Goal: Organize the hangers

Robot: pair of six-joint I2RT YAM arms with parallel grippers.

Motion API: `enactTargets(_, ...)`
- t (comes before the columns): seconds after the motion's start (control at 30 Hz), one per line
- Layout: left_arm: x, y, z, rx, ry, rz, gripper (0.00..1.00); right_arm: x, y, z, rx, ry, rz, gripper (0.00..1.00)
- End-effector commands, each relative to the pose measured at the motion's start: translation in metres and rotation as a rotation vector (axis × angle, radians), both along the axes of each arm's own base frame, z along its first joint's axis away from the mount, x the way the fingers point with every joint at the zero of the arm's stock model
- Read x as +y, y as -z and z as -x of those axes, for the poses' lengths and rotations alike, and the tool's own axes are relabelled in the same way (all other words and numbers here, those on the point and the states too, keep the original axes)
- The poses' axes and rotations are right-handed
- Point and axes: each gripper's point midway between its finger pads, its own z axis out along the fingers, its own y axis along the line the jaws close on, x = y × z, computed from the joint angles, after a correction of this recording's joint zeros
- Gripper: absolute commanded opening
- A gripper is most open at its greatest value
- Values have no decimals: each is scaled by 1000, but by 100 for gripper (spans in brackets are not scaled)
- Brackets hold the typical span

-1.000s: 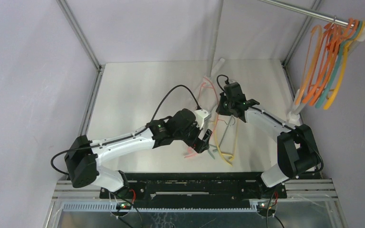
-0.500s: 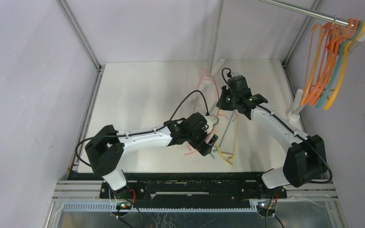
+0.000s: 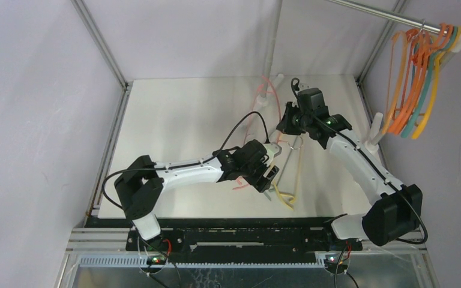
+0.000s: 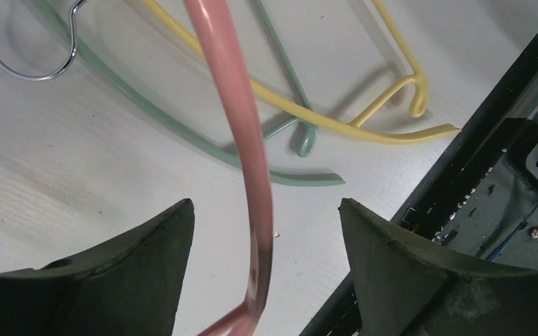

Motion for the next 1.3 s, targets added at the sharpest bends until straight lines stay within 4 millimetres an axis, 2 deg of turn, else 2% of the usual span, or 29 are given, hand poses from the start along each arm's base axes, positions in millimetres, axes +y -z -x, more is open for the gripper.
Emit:
enactTargets(0.0,-16,-20,-7,-45,34,49,77,-1,-51,0,-108,-14,-70,15)
enactTargets(0.07,-15,-18,-6,-43,43,41,68,-3,-59,1,-118,-12,-75,15)
enactTargets(0.13,-15,-18,-5,-42,48,38,53,-5,-64,2,-123,-13,-76,15)
enactTargets(0.2,-14,-18,-4,-45,58,35,46,-7,-69,3,-127,-10,-75,15)
enactTargets(0.23,-14,-20,-5,-47,61,36,37,-8,-71,4,-130,-8,-76,15)
enactTargets(0.3,-13,-23,-6,-56,63,31,6,-10,-72,6,-130,-4,-76,15)
enactTargets(0.33,-13,-26,-6,-58,65,31,1,-10,-73,6,-132,-2,-78,15)
enactTargets(0.53,-18,-40,-2,-52,120,59,0,-17,-78,10,-132,30,-68,7)
enactTargets(0.6,-17,-42,-1,-40,131,63,0,-22,-80,11,-134,57,-57,10)
enactTargets(0.67,-16,-43,-1,-30,137,68,0,-33,-85,13,-150,106,-31,32)
enactTargets(0.77,-12,-48,-1,-11,149,79,0,-46,-99,19,-202,150,-3,54)
enactTargets(0.9,-8,-65,-5,8,168,123,0,-57,-131,34,-310,176,-31,62)
enactTargets(1.0,-10,-90,-5,34,213,203,0,-59,-144,46,-345,181,-60,62)
enactTargets(1.07,-13,-115,-3,50,256,280,0,-60,-145,55,-351,179,-74,61)
enactTargets(1.27,-24,-197,8,126,377,523,0,-60,-129,79,-378,175,-111,60)
